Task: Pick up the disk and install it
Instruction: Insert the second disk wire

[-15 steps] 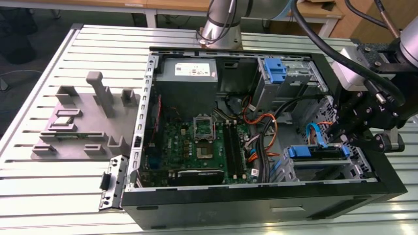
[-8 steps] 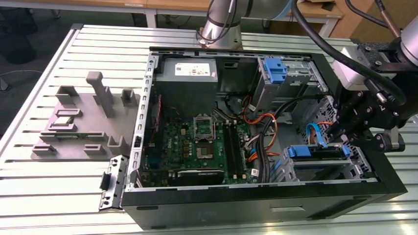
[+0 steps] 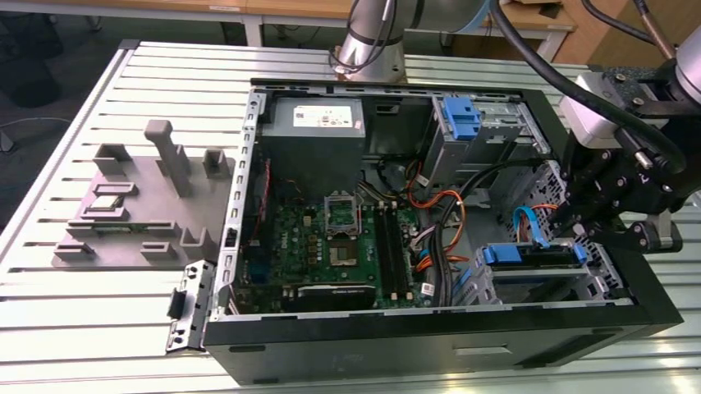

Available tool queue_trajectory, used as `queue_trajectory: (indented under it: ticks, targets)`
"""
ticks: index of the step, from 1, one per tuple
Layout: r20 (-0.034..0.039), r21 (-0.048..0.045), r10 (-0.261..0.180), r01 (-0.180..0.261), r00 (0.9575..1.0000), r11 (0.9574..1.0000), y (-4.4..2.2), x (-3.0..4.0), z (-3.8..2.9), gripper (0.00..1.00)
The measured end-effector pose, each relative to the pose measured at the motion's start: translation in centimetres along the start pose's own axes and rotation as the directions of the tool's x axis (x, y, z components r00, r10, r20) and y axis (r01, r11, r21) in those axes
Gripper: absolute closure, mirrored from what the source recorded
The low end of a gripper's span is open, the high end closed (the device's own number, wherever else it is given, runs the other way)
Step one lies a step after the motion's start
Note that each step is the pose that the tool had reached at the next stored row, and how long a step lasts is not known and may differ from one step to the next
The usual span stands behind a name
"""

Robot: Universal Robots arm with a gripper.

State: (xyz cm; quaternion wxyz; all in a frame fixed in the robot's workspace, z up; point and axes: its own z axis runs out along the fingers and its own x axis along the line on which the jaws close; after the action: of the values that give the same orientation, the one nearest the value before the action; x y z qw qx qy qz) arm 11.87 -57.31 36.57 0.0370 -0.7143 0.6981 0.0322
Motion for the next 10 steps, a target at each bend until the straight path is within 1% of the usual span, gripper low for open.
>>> queue_trajectory:
  ticks: [5,10]
  targets:
    - [0.0020,0.0000,0.000,0.000,1.0000,1.0000,0.00,-0.17,0.02,0.76]
    - [0.0068,0.0001,0.000,0.000,1.0000,1.0000,-0.02,-0.70,0.11,0.76]
